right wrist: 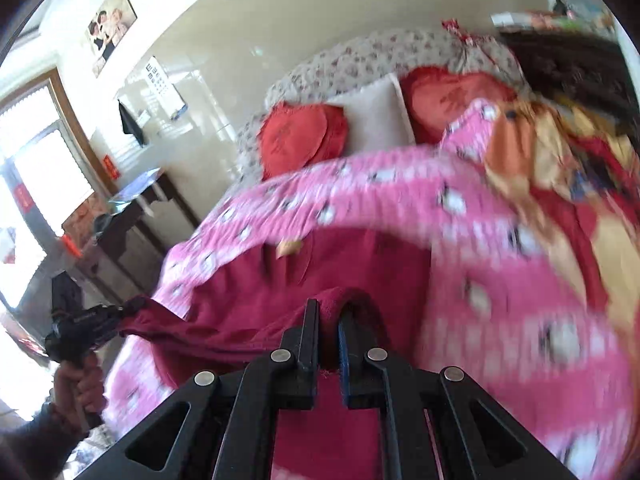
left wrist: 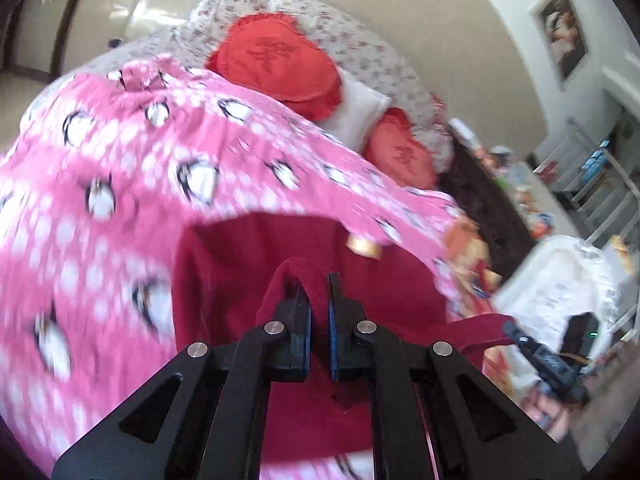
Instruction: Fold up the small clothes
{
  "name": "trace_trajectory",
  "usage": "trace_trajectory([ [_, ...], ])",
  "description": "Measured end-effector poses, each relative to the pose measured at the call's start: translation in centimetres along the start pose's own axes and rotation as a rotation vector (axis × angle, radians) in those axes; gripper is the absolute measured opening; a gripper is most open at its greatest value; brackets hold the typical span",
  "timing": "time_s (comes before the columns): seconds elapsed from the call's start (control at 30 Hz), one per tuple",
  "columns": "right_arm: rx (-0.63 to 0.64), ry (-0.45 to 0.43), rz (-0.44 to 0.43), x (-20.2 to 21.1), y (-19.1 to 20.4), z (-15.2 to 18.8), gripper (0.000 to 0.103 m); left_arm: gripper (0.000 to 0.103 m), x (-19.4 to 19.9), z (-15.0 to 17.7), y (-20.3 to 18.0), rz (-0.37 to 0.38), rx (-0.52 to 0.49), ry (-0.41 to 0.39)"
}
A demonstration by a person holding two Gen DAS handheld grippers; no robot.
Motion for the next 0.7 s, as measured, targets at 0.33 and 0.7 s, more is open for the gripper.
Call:
trace_trajectory([
  [0.33,-0.245,0.046,-0.213,-5.4,-4.2,-2.6,0.034,0.04,-5.8,-2.2,2.7,-0.125,-0.004,0.197],
  [0.7,0.081,-0.049,0.175,-4.5,1.8,-2.6,0.036,0.071,-3.8,-3.7,-3.2,-0.211,-0.141,-0.044],
])
Point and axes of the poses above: each gripper's, at about its wrist camera, not at the fingertips, and x roughly against the way its jaws point, y to its left, z to its underside, the point moved 3 cm from there along -x, roughly the way its jaws point, and after that the axes turned 13 degrees about y, right-handed, at the moved point
